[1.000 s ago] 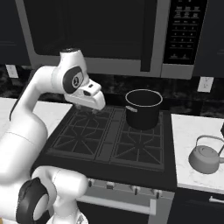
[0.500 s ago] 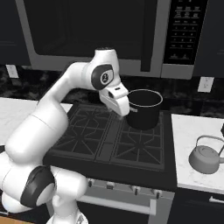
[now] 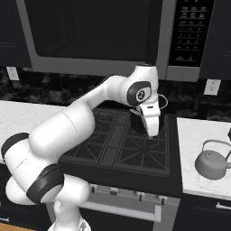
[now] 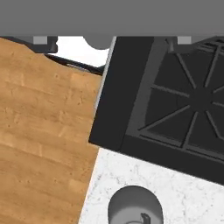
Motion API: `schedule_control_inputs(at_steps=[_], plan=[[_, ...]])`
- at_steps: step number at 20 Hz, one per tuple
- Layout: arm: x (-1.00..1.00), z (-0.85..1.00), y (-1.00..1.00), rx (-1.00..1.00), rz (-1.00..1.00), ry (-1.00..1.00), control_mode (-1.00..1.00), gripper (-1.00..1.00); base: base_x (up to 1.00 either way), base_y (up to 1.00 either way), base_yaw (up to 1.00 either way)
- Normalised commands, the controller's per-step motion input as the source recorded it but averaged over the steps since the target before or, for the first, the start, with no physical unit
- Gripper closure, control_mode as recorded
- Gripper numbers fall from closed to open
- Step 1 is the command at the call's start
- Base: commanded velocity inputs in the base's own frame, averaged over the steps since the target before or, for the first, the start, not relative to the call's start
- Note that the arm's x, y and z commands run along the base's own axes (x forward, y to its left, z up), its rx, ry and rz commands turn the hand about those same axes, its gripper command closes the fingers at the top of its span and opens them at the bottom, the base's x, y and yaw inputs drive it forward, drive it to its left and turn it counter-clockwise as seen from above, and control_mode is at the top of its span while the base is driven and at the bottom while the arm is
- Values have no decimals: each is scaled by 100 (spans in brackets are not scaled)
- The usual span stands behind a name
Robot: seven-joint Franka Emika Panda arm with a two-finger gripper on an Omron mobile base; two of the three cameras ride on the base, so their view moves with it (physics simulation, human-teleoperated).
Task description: Pick the kettle from the counter and place it on a stove burner. Then turn the burner on.
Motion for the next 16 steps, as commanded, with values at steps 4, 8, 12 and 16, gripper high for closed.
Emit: schedule_control_inputs(at_steps=[4,8,12,16], plan=[[-13,-3,-86,0,-32,-6,-100,-100,0,0,0],[-15,0,-75,0,-28,-13,-100,-100,0,0,0],[-1,0,-64,0,-26,-22,-100,-100,0,0,0],[3,0,-57,0,-26,-13,-100,-100,0,0,0]])
